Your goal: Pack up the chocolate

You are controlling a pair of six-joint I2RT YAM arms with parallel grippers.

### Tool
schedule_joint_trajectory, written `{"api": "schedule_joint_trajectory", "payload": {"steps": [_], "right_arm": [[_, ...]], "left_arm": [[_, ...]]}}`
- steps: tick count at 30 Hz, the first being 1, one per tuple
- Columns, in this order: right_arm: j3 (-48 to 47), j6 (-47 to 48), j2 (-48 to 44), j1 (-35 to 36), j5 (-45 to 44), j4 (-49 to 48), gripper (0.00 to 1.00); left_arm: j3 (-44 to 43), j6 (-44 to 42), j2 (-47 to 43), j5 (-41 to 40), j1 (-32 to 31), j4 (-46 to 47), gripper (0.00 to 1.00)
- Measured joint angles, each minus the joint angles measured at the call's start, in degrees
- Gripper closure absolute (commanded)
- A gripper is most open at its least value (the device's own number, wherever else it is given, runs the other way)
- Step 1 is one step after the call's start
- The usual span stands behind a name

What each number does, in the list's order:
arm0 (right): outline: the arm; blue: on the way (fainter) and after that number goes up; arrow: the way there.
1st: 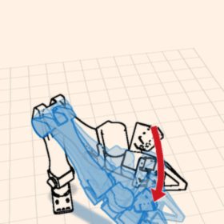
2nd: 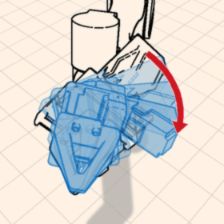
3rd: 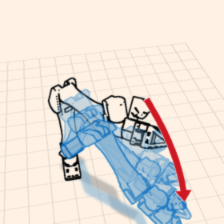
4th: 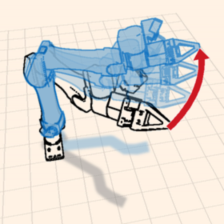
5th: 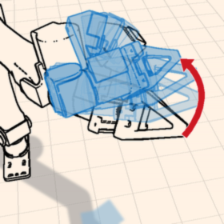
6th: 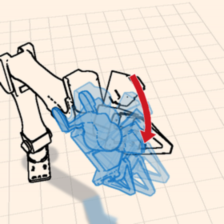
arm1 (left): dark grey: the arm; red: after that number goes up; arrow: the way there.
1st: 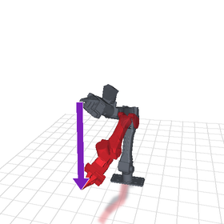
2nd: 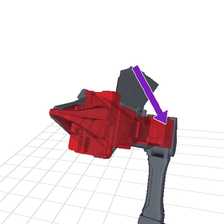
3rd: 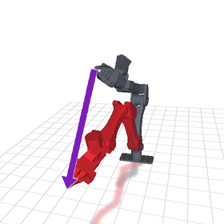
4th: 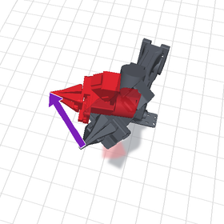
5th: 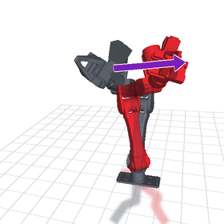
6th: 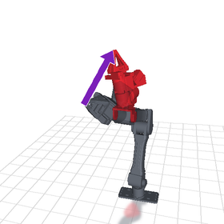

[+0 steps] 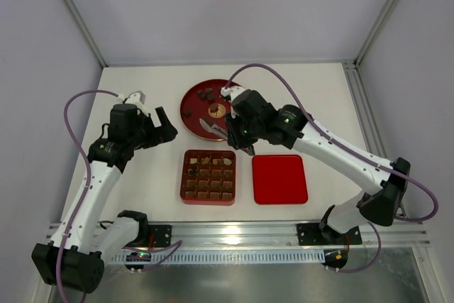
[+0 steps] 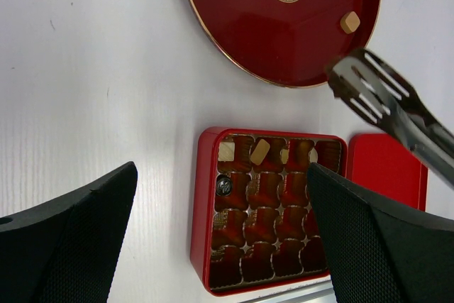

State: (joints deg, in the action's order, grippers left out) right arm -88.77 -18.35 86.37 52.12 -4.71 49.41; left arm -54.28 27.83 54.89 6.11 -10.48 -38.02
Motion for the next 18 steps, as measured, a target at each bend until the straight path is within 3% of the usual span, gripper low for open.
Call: {"api": "schedule_joint_trajectory", "payload": {"steps": [10,18], "right_arm": [[11.5,-7.3,-12.9,9.0,-0.7,0.2,0.78],[17.6,-11.8,-13.5,14.4,-0.9,-0.3,0.78]], "left_arm": [[0.0,0.0,0.0,0.0,0.0,0.0,0.00],[0.0,0.0,0.0,0.0,0.0,0.0,0.00]]}}
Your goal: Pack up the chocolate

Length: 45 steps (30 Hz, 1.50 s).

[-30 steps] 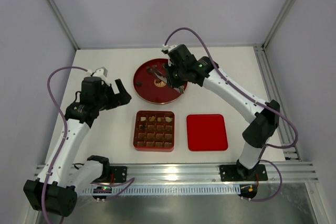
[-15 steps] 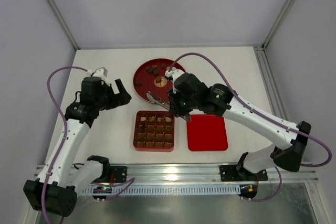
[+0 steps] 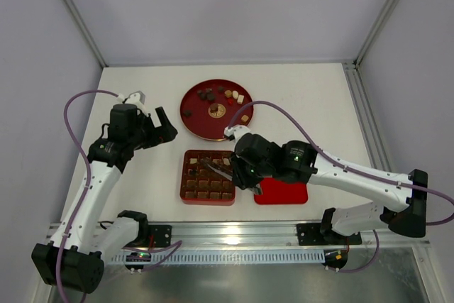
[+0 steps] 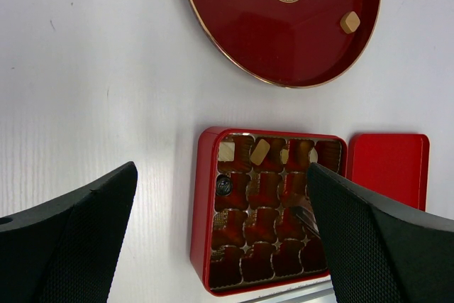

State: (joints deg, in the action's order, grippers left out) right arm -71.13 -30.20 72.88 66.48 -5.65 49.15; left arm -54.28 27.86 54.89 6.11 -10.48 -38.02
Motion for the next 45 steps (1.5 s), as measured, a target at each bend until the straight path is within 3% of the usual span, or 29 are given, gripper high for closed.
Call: {"api": "schedule_joint_trajectory", "payload": {"steps": [24,32,45], "right_arm": [[1.7,-1.2,5.0,0.7,0.0,-4.3,0.76],[1.7,-1.2,5.8,0.9,0.0,-4.4,0.69],[1.7,-1.2,5.8,1.0,0.0,-4.5,0.65]], "left_arm": [[0.0,0.0,0.0,0.0,0.0,0.0,0.00],[0.0,0.0,0.0,0.0,0.0,0.0,0.00],[0.0,0.0,0.0,0.0,0.0,0.0,0.00]]}}
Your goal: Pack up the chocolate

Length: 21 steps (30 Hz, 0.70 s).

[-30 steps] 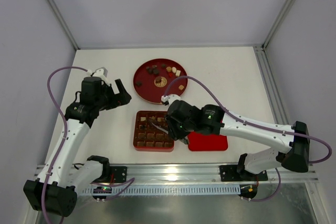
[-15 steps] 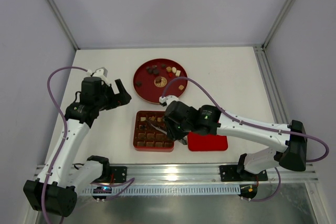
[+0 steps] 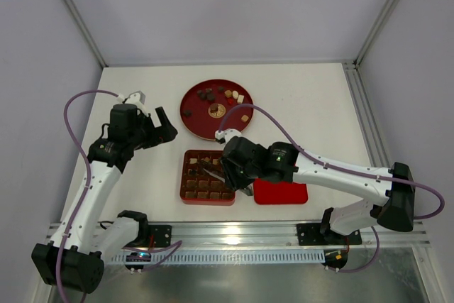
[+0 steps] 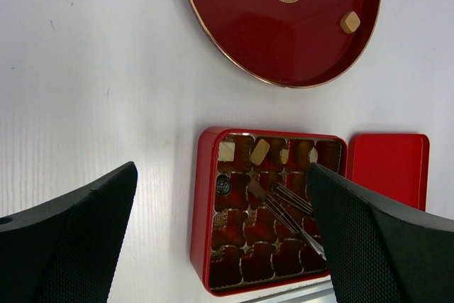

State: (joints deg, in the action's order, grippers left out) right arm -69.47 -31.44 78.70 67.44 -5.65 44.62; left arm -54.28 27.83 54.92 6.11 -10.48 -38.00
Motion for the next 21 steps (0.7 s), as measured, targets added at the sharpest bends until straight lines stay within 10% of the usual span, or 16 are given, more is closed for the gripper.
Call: {"api": "schedule_joint_trajectory", "payload": {"steps": [15,21], "right_arm": [[-0.4,0.6,-0.4,-1.1,-0.9,0.7,0.65],[-0.4,3.8,-4.6,-13.3,1.4,1.0,0.65]], "left_arm": [[0.0,0.0,0.0,0.0,0.0,0.0,0.00],[0.0,0.0,0.0,0.0,0.0,0.0,0.00]]}}
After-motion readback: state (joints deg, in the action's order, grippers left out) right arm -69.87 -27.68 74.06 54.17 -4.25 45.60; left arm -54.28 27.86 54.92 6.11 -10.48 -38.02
